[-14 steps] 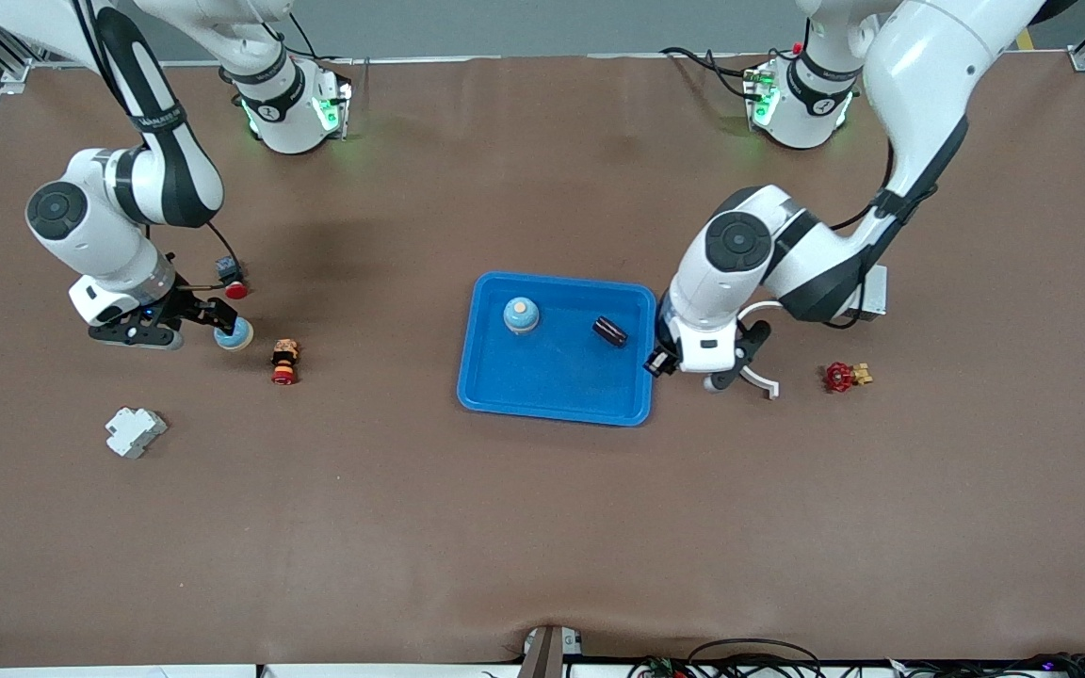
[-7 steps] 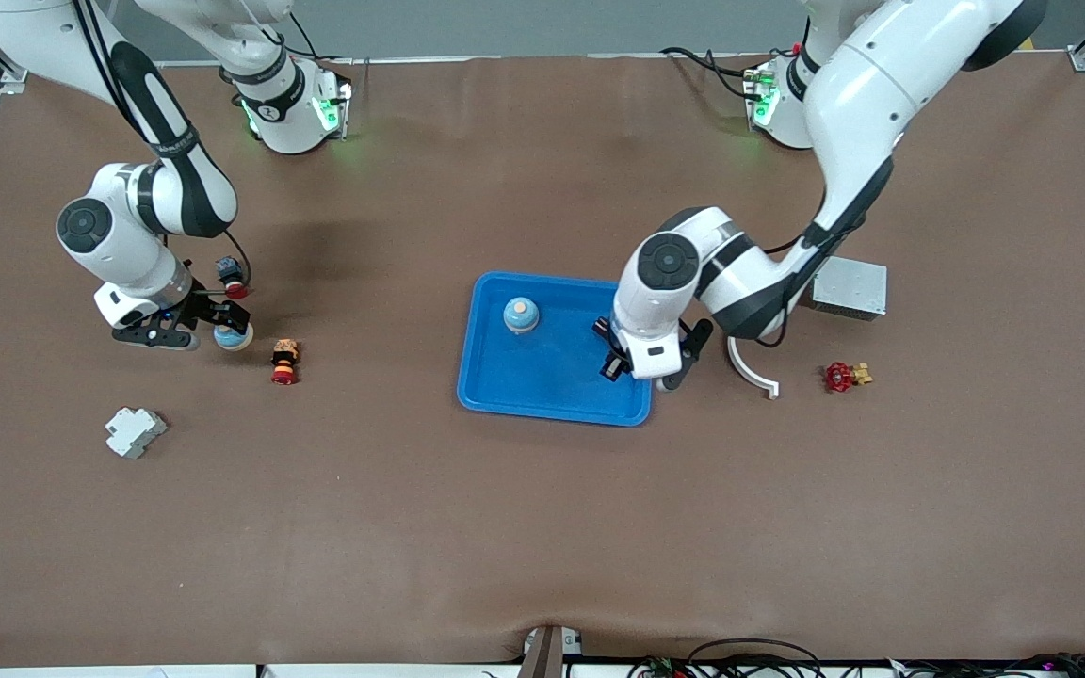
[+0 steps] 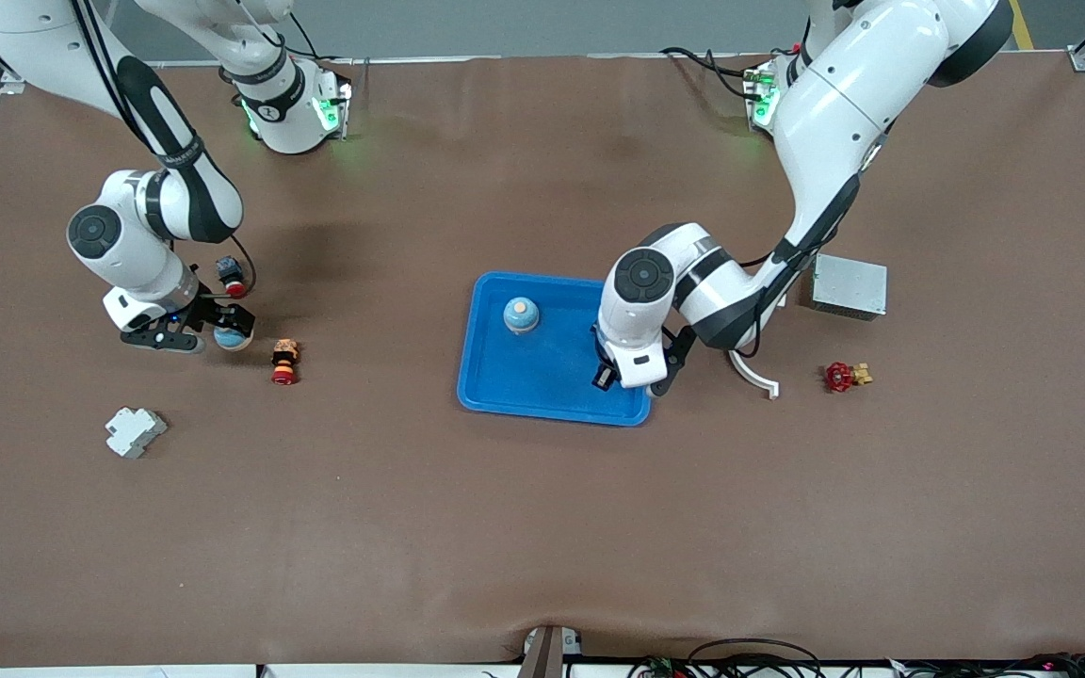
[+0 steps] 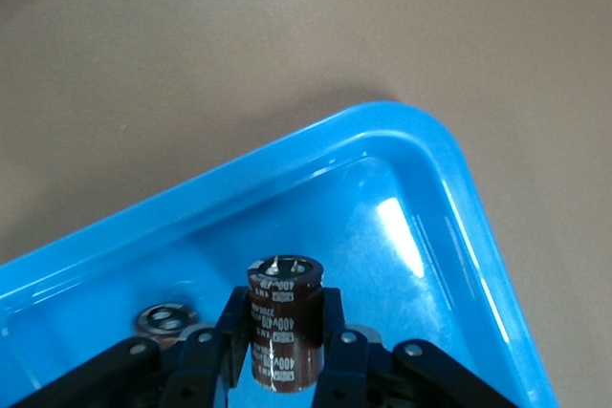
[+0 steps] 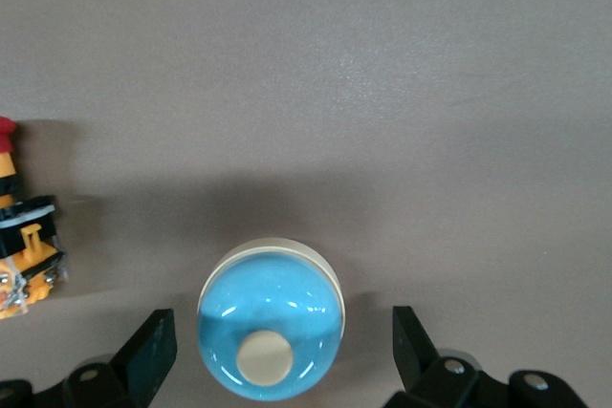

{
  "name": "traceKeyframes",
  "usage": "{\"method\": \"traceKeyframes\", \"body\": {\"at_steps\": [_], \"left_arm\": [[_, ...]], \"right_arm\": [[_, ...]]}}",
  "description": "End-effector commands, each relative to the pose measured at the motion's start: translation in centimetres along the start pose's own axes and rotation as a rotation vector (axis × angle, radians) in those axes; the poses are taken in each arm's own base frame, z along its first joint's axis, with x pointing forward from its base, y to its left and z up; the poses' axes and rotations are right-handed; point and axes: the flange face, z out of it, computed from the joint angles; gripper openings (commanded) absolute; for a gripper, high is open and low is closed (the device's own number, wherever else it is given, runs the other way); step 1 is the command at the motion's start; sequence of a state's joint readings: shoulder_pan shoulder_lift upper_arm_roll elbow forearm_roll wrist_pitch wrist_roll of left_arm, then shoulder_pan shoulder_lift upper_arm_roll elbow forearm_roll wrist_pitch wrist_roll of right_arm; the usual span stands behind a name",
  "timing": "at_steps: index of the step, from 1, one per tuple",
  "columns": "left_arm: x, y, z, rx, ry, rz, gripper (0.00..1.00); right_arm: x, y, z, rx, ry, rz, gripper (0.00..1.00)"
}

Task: Place electrolytic capacitor and blue bell in tray
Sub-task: 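Release the capacitor in the tray while the right gripper carries the bell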

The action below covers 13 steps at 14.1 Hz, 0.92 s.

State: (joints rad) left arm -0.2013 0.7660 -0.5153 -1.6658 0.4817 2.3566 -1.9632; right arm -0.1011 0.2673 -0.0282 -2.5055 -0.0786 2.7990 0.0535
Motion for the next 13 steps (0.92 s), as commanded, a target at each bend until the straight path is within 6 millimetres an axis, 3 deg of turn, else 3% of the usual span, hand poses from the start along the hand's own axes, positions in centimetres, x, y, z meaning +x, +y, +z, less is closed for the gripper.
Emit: {"method": "traceKeyframes", "body": {"at_steps": [1,4,5,6,7,8,11,13], "left_arm": [[0.1,0.6,0.7,-0.019,0.0,-0.008,0.0],[1.6,0.5,1.3,-0.011,0.019,-0.014,0.0],[1.6,0.5,1.5,-0.008,0.018,-0.011,0.17],[1.6,0.5,1.6,-0.007,0.018,-0.011,0.51],[1.1,0.7,1.2,-0.017,0.021,-0.009,0.94],[0.7,0.9,0.4,-0.031,0.035,0.003,1.0],[2.4,2.1,-2.8,-0.076,0.081,0.017,1.0],[3.1,3.4,-5.5,-0.084,0.116,0.056,1.0]], "right_arm": [[-0.2,-0.1,0.4,0.013,0.007,0.012,1.0],[-0.2,-0.2,0.5,0.013,0.004,0.01,1.0],[-0.2,-0.2,0.4,0.013,0.004,0.009,0.69],[-0.2,-0.2,0.4,0.013,0.0,0.012,0.33],[-0.3,-0.3,0.5,0.013,-0.003,0.018,0.03],[-0.2,-0.3,0.4,0.013,-0.002,0.023,0.0],[0.0,-0.5,0.1,0.014,0.001,0.026,0.0],[0.6,-2.1,-0.9,0.014,-0.004,0.024,0.0]]}}
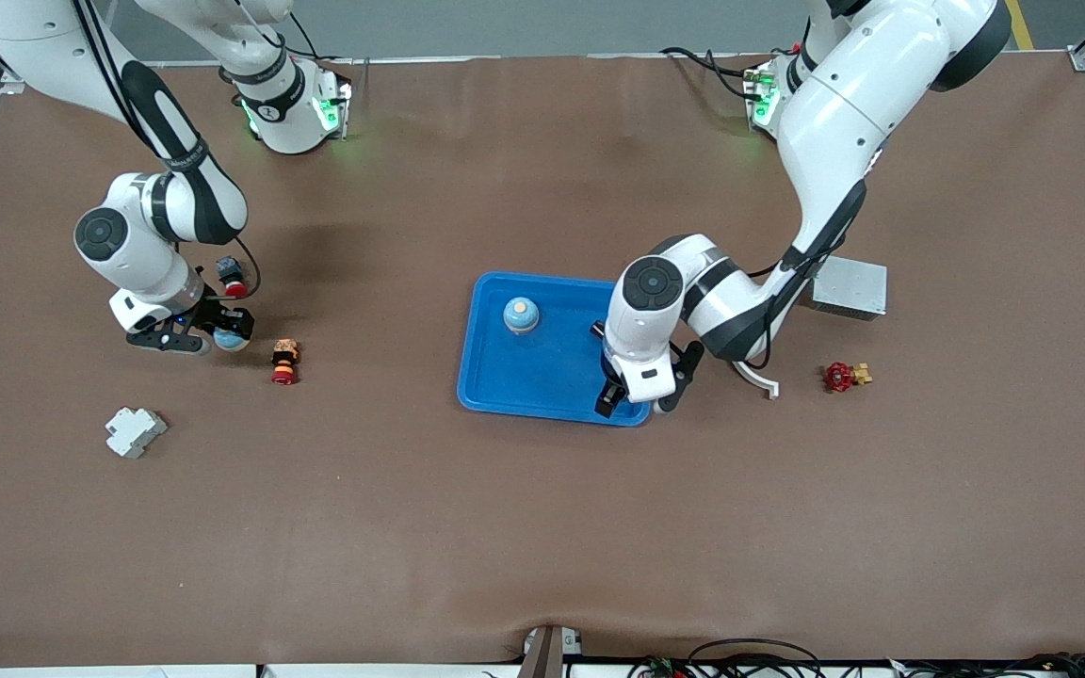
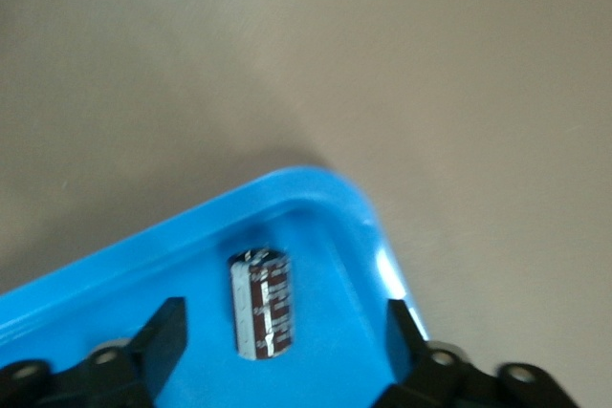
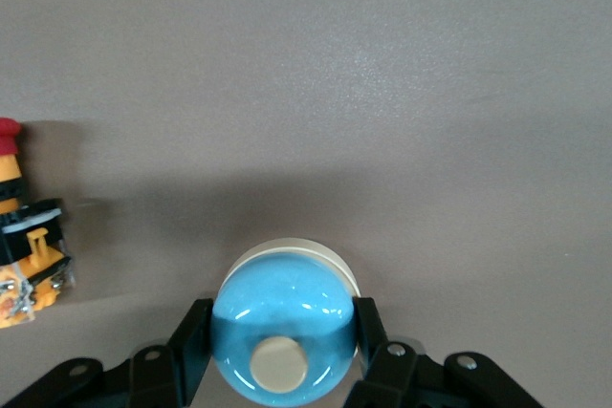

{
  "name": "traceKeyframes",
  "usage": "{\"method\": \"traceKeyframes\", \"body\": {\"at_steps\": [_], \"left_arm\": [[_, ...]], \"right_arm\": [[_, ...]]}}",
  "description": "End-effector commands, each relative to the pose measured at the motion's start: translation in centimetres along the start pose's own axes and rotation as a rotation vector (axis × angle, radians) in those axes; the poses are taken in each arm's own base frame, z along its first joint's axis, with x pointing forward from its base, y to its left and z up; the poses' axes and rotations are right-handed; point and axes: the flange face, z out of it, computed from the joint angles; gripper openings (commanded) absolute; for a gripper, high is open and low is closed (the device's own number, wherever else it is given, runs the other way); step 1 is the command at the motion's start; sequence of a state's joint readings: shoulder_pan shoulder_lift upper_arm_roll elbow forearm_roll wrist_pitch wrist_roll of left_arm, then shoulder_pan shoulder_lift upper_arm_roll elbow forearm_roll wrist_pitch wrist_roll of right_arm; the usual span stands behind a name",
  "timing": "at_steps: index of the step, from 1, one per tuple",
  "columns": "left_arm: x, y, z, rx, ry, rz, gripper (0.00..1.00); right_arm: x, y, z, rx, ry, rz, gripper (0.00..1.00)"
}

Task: Place electrolytic capacitor and blue bell in tray
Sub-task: 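Release the capacitor in the tray while the right gripper carries the bell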

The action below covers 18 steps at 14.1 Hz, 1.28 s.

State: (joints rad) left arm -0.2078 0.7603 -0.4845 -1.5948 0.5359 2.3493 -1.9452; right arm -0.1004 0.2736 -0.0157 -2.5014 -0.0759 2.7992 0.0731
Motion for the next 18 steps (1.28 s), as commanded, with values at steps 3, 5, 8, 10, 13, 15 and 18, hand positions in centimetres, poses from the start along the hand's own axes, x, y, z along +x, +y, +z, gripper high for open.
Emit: {"method": "traceKeyframes", "body": {"at_steps": [3,5,8,10,13,15,18], "left_arm": [[2.5,2.4,-6.5,0.021,0.091,0.202,1.0],[4.1,3.1,-9.4,0.027,0.088,0.329,1.0],[9.3,3.4,-14.2,-0.006,0.089,0.414,1.0],[12.1,2.7,-17.3,0.02,0.096,0.515,1.0],[16.9,1.2,-22.0,0.035,0.095,0.596,1.0],[19.7,-0.1,-23.8,0.072,0.099,0.621,1.0],[22.8,-1.8,-26.5,0.089,0.084,0.682,1.0]], "right_arm": [[2.2,-5.7,-5.5,-0.006,-0.048,0.057,0.0],[3.3,-9.8,-9.4,-0.029,-0.088,0.106,0.0],[4.3,-17.1,-14.7,0.009,-0.147,0.202,0.0],[4.3,-21.1,-17.1,0.05,-0.148,0.269,0.0],[4.0,-27.2,-19.8,0.074,-0.097,0.379,0.0],[3.6,-31.0,-19.9,0.078,-0.091,0.439,0.0],[3.3,-37.2,-18.4,0.068,-0.09,0.524,0.0]]}}
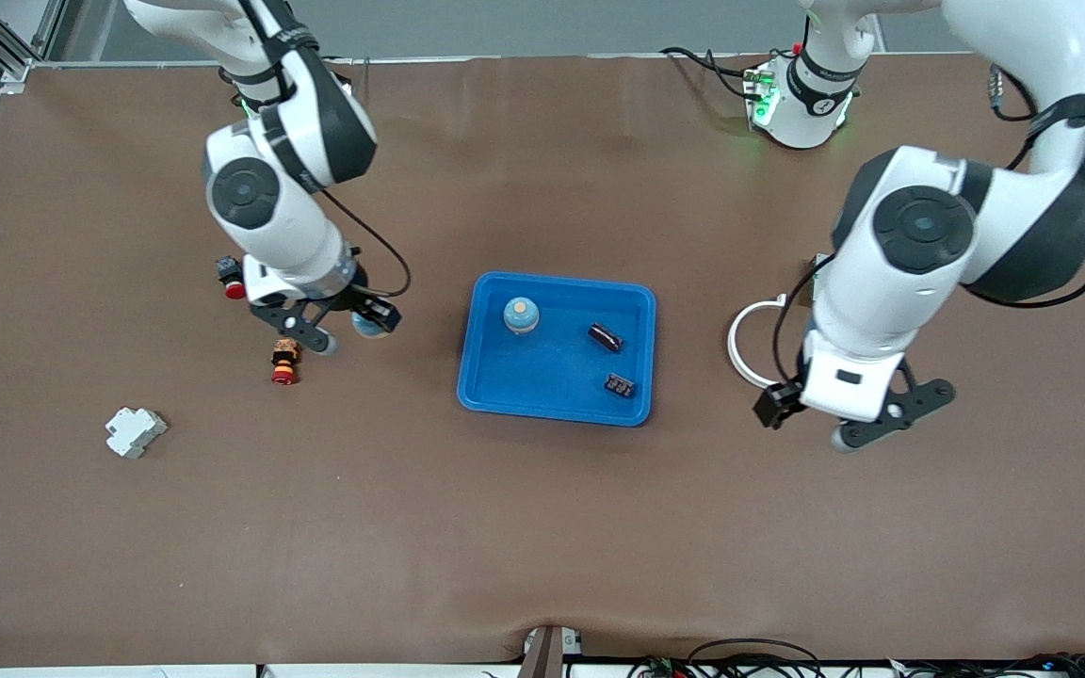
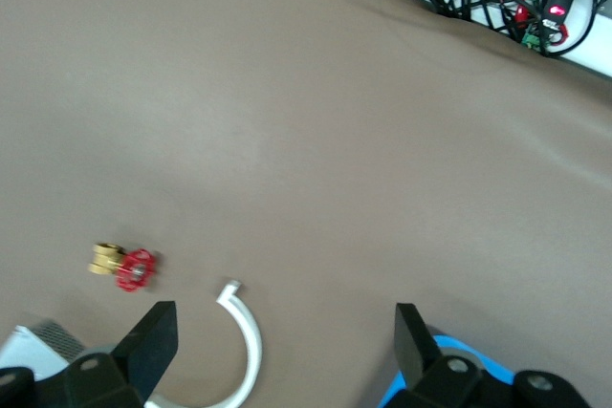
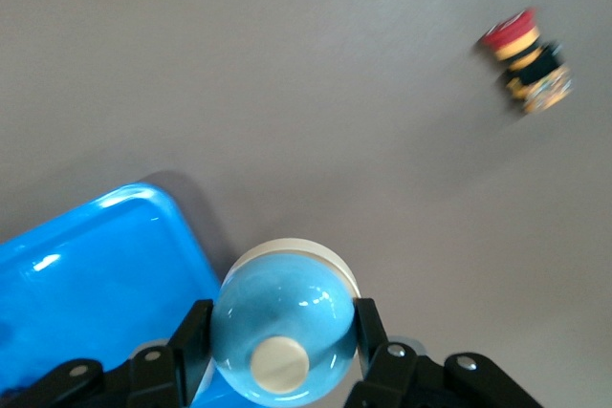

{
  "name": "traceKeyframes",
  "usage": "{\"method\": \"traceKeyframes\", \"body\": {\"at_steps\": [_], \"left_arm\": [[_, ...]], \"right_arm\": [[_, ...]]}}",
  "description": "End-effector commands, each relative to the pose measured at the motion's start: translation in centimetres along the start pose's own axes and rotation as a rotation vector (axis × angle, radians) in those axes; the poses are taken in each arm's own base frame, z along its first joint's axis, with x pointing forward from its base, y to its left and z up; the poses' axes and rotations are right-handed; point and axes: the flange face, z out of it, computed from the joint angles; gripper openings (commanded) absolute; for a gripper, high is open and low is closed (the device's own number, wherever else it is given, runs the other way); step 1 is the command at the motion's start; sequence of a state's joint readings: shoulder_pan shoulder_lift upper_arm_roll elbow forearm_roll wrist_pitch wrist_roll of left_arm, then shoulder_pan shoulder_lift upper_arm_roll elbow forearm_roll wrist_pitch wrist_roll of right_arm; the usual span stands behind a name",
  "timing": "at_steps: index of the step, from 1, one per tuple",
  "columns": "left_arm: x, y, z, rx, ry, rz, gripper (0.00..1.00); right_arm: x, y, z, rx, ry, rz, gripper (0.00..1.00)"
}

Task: Place electrolytic capacitor and blue bell in tray
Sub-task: 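Lower the bell into the tray while the left gripper returns to rest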

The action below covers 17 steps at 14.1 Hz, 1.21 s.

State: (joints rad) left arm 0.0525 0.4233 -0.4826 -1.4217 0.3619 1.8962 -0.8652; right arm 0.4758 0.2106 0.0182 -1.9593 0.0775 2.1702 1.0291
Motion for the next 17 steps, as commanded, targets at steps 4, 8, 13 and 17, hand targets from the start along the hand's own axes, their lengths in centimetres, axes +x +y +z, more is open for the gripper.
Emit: {"method": "traceKeyframes", "body": {"at_steps": [4,8,13,17], "left_arm": [[2.5,-7.7,-3.7,0.006,-0.072,0.11,1.0],[3.1,-10.3,-5.2,0.02,-0.092,0.087,1.0],[3.9,-13.0,-7.4,0.011,-0.067,0.174,1.0],[3.3,-14.2,-9.6,-0.001,-0.079,0.23,1.0]], "right_arm": [[-3.4,-9.7,6.4,-0.024,0.034,0.14,0.0],[-5.7,-13.5,11.7,0.014,0.068,0.208,0.0],[-6.8,-15.1,14.9,0.0,0.086,0.228,0.0],[-7.1,-15.3,16.1,-0.006,0.087,0.237,0.0]]}}
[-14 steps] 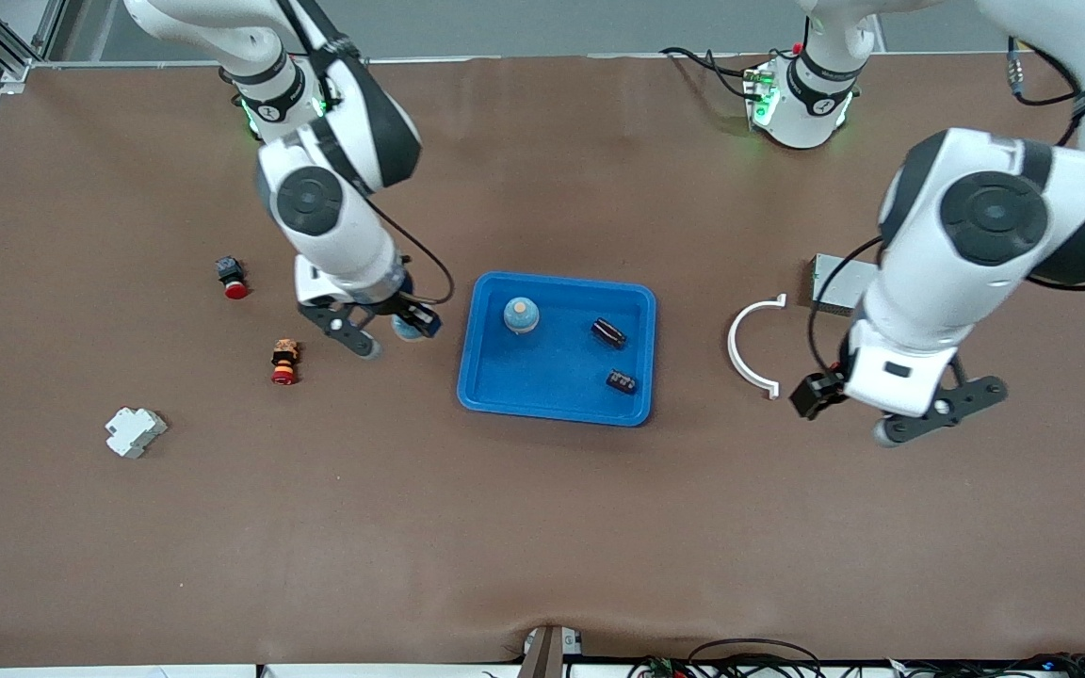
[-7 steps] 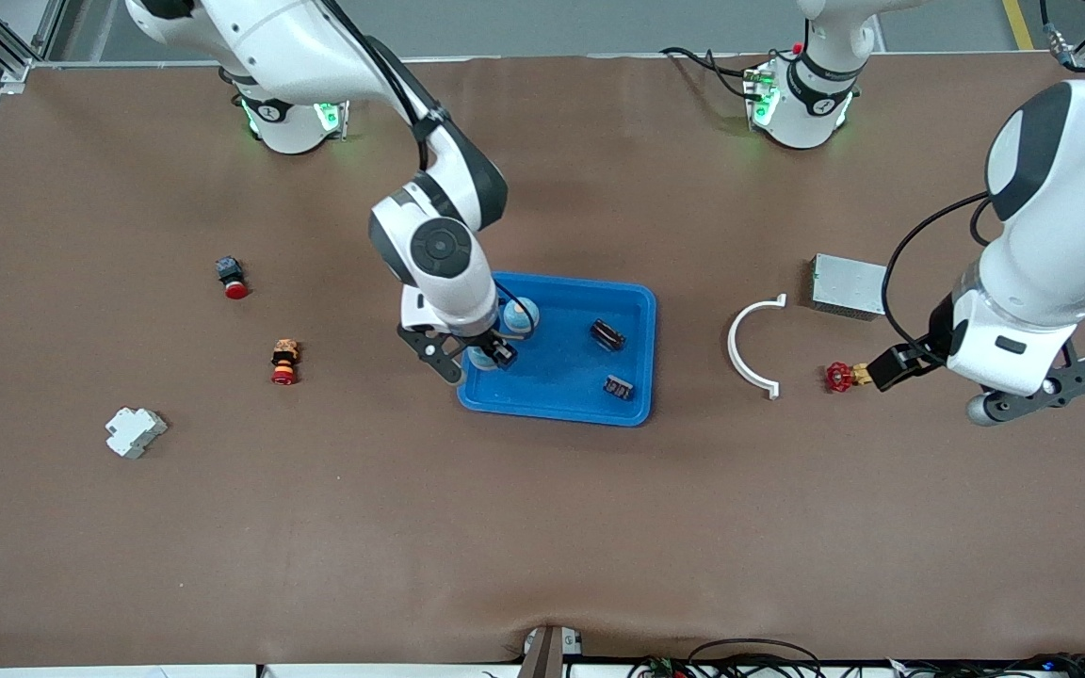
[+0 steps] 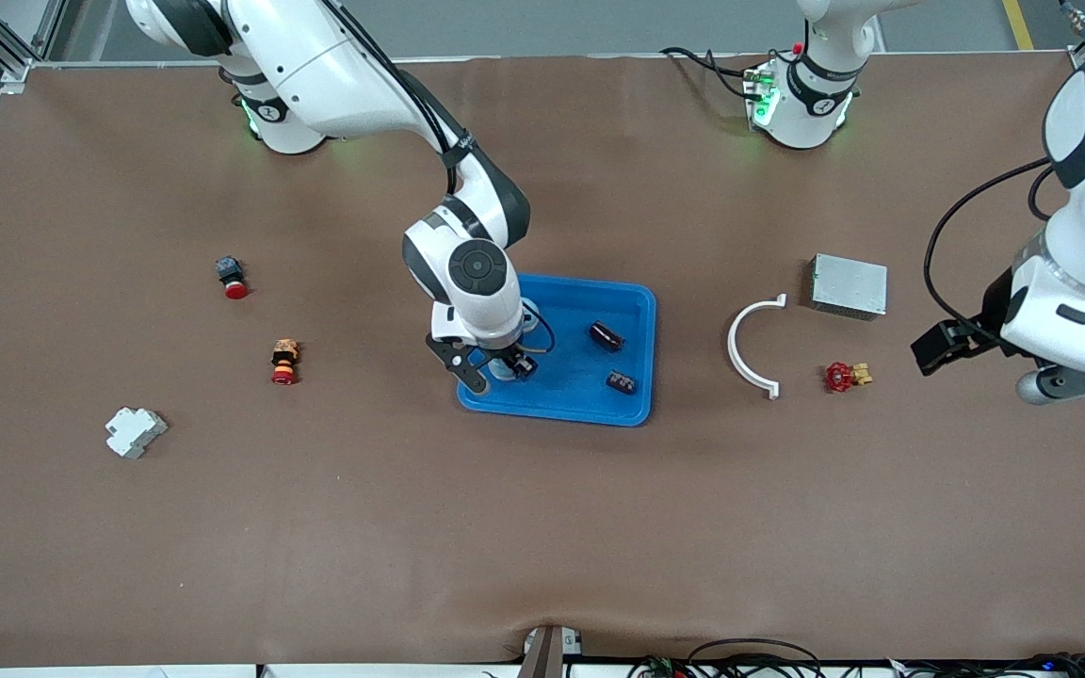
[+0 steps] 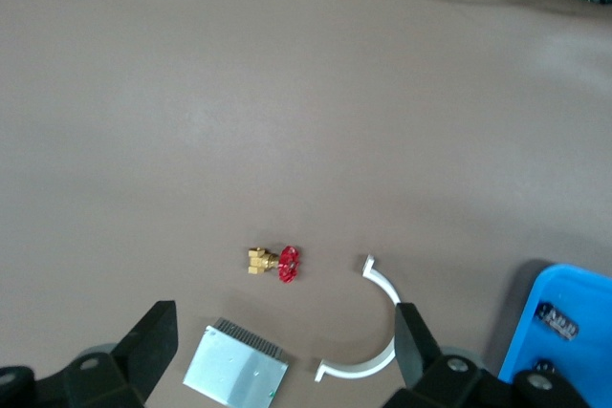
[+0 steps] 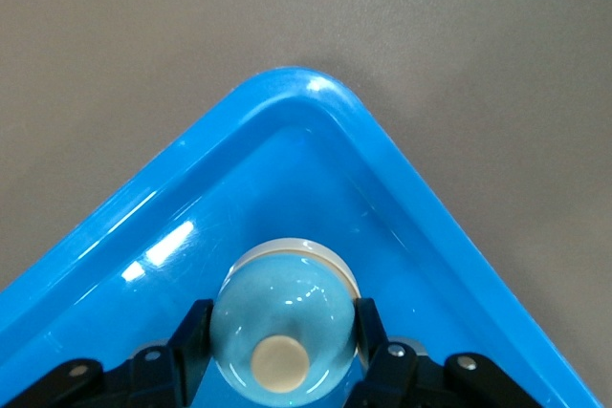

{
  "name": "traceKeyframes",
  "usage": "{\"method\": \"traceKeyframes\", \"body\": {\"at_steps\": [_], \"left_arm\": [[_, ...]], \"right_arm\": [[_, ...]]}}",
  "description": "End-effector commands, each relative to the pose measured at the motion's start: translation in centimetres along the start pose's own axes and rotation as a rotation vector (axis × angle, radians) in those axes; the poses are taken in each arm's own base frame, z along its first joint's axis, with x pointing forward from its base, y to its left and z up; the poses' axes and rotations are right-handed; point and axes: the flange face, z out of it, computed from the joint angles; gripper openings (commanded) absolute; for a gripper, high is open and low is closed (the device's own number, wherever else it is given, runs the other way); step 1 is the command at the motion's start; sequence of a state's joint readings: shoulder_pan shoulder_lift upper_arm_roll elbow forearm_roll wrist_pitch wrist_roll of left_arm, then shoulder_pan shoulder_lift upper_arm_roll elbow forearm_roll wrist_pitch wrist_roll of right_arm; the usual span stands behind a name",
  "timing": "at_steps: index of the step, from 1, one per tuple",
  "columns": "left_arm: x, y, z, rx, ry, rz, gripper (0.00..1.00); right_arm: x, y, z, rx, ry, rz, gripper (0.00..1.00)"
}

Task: Place electrolytic capacitor and blue bell in tray
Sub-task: 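Lower the bell into the tray while the left gripper returns to rest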

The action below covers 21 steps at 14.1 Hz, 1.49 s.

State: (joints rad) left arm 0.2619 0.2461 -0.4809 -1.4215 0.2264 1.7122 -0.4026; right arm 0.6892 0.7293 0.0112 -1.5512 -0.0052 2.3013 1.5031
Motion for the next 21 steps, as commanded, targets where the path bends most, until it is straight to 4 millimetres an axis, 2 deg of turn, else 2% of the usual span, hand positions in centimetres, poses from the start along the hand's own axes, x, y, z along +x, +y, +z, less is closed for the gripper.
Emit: {"method": "traceKeyframes", "body": {"at_steps": [1,7,10,14,19,20,21], "left_arm": [[-1.2,-1.9,-2.0,-0.032,-0.025,0.005,1.0],[-4.1,-3.5,-6.0,-0.031,-0.034,0.141,1.0],[-5.7,-5.1,-7.9,-0.099,-0.064,0.117,1.0],[-7.5,-6.1,-9.4,-0.104,-0.097,0.109,1.0],[-9.4,-7.0,-9.7,-0.107,-0.111,0.099,1.0],[-9.5,-6.8,-9.9,-0.108,-0.108,0.104,1.0],[-9.4,-7.5,-9.7,-0.108,-0.11,0.09,1.0]], "right_arm": [[-0.4,-0.8,0.4,0.009,0.025,0.014,0.0],[-0.3,-0.9,1.7,0.015,0.026,0.016,0.0],[-0.2,-0.9,2.0,0.013,0.031,0.029,0.0],[-0.2,-0.8,3.0,0.012,0.033,0.028,0.0],[-0.1,-0.8,3.8,0.021,0.036,0.035,0.0],[-0.1,-0.8,3.8,0.024,0.038,0.033,0.11],[-0.2,-0.8,4.1,0.025,0.044,0.026,0.99]]}}
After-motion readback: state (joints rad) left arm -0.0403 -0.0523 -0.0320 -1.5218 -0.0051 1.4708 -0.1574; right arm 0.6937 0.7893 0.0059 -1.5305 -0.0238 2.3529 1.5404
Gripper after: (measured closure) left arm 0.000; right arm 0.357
